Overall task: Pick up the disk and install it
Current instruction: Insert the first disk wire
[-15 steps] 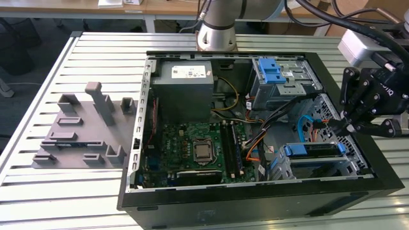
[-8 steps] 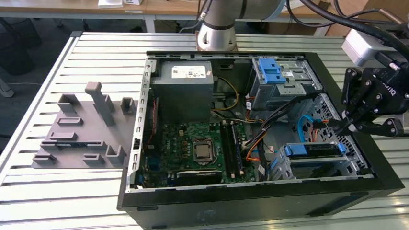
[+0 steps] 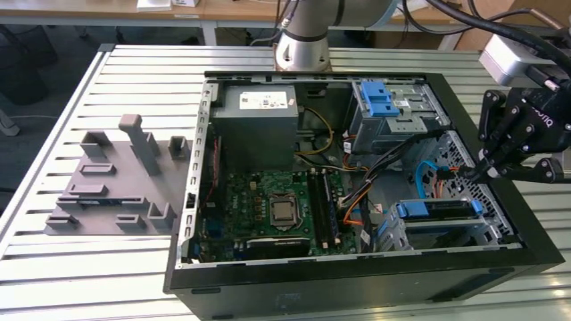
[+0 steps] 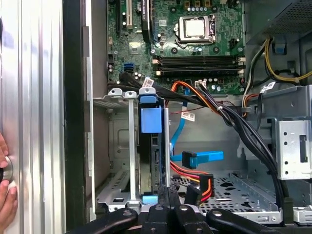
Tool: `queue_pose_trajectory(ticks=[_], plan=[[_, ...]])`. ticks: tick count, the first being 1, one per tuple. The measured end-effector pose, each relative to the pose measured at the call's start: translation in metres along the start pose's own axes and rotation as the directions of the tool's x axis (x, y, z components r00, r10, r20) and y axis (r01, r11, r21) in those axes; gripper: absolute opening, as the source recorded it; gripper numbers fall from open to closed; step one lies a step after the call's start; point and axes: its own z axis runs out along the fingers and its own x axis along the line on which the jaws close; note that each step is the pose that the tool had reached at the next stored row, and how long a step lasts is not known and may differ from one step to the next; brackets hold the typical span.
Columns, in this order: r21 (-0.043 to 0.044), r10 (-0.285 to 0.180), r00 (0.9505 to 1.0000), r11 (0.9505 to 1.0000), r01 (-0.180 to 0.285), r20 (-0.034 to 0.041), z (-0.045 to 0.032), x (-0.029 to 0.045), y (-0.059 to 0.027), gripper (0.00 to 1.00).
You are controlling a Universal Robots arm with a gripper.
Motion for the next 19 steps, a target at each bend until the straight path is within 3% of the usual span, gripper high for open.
queue_pose_trajectory(ticks=[10,19], plan=[[-0.0024,0.015,0.9999,0.9999,-0.015,-0.0033,0.0019,-0.0112,-0.0017,0.11],[-0.0078,0.018,0.9998,0.9998,-0.018,-0.0038,0.0037,-0.0162,-0.0043,0.11]])
